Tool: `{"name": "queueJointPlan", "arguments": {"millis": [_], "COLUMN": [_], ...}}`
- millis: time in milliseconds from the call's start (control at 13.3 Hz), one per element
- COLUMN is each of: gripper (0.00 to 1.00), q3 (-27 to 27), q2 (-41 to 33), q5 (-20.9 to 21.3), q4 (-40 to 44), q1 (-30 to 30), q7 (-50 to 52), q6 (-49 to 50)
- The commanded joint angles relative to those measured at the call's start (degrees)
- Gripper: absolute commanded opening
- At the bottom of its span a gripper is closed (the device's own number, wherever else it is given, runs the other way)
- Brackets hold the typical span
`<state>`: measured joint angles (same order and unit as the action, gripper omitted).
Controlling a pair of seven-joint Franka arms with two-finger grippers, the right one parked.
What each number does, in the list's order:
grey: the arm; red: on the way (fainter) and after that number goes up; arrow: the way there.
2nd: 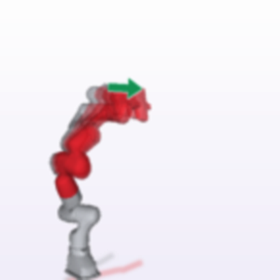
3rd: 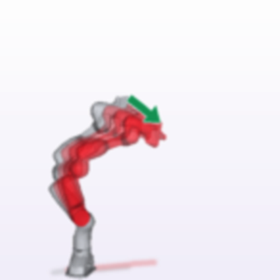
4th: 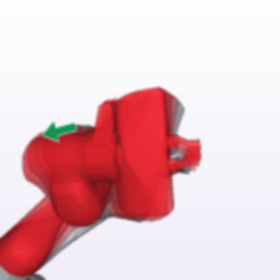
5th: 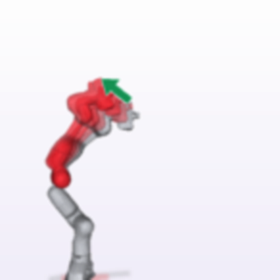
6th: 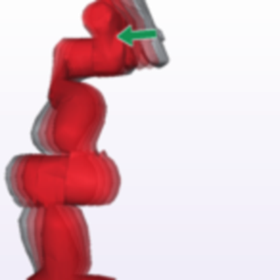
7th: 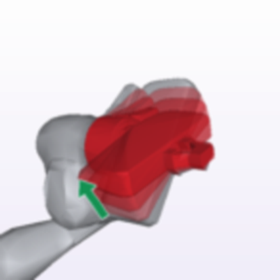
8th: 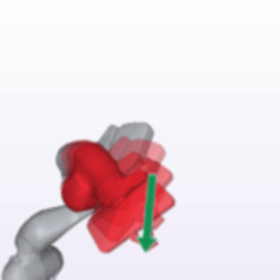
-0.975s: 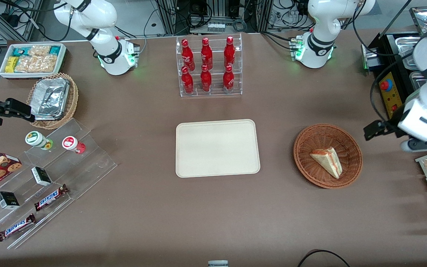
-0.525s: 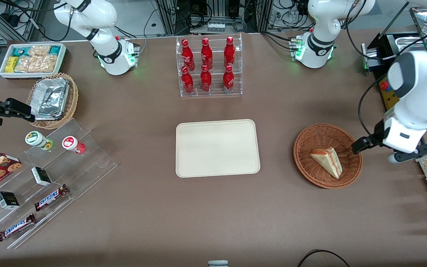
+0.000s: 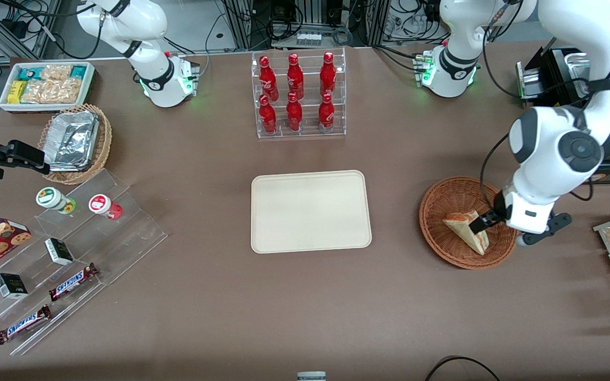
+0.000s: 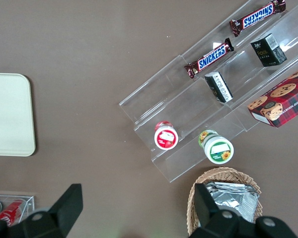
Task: Place sandwich from basket to tray
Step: 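Lower the left gripper and grasp the wrapped sandwich in the basket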
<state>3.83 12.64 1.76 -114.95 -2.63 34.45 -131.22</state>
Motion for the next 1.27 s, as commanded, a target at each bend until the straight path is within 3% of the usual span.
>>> {"name": "queueJointPlan", "arguments": {"millis": [0, 1050, 1125, 1200], "gripper": [1.0, 1.0, 0.98, 0.84], "q3": [-0.1, -0.4, -0.4, -0.5], "q2": [-0.4, 3.4, 3.9, 4.1], "q5": [0.3, 0.4, 0.4, 0.4], "q4": [-2.4, -9.3, -9.2, -9.2], "q1": [-0.4, -0.4, -0.4, -0.4], "q7": [1.2, 3.3, 3.3, 3.3], "q6": [-1.6, -10.7, -10.8, -10.8]}}
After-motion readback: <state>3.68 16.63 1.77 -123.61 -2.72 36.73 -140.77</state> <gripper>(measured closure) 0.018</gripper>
